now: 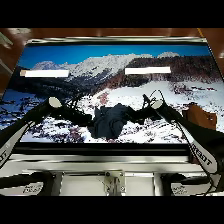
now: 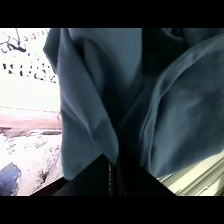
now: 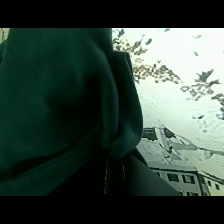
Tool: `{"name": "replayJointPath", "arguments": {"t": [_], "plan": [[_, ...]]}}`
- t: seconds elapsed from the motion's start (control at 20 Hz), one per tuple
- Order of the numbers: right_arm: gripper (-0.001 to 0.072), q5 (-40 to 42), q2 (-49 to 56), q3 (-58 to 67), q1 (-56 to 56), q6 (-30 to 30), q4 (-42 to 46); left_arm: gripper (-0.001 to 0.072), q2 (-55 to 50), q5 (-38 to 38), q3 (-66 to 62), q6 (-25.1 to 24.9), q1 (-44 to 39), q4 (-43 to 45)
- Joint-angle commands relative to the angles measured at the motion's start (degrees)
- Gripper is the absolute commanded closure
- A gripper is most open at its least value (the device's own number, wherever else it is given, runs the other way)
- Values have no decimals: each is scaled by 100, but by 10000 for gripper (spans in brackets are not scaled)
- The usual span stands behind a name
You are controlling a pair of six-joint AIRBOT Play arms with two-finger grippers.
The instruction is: Fold the shirts.
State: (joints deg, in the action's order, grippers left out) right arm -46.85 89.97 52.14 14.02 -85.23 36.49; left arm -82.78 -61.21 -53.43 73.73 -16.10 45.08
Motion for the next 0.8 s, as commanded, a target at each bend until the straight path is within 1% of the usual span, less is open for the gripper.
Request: {"name": "replayJointPath", "arguments": {"t": [0.0,0.05,0.15,0.2,0.25,0.4,0.55,0.75], "plan": [[642,-186,-221,7,-4,439,181,671,247,-74,-4,192,2,828],[642,-173,-374,7,-4,597,313,671,433,-79,-7,337,2,1182],[643,-155,-820,7,-4,1375,352,671,925,-92,-22,470,2,1655],[643,-155,-1071,9,-4,1663,354,671,1204,-92,-55,557,2,1827],[643,-153,-1329,39,-4,1821,409,671,1488,-94,-125,669,2,1974],[643,-90,-2096,343,-4,1781,841,671,2321,-76,-581,960,9,2321],[643,44,-2776,837,-4,1510,1425,671,2833,-72,-1274,1235,13,2785],[643,24,-3477,1598,-4,1032,2470,670,3067,9,-2188,1252,13,3344]]}}
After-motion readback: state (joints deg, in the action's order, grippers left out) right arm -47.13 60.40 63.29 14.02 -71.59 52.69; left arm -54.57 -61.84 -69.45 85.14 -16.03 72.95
